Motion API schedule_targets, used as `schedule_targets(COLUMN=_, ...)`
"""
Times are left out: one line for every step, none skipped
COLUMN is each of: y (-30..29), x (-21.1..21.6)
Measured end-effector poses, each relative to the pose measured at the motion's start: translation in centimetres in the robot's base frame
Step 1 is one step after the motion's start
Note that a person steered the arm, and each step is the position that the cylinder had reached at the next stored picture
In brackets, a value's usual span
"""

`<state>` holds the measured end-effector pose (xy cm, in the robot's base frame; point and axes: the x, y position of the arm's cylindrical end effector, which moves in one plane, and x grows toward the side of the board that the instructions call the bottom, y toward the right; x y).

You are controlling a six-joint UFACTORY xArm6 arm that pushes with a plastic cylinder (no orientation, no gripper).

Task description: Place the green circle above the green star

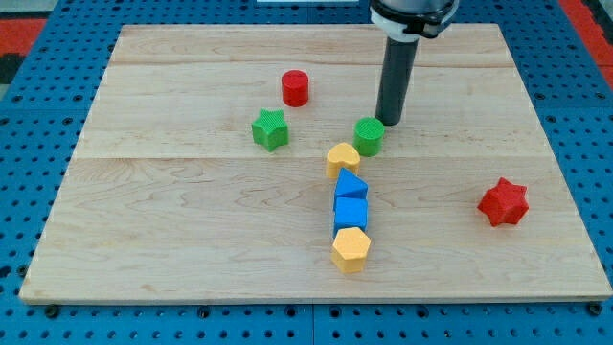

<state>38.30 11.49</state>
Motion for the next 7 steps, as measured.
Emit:
schedule_targets(y=3.6, x=4.8)
schedule_targets(y=-0.7, x=8.1)
schedule_targets(y=-1.9, x=2.6)
schedule_targets(y=-4.2, x=-2.7)
schedule_targets(y=-6.1, x=-7.0)
schedule_targets(y=-1.7, x=-5.5)
schedule_targets(y=0.3, x=-3.2)
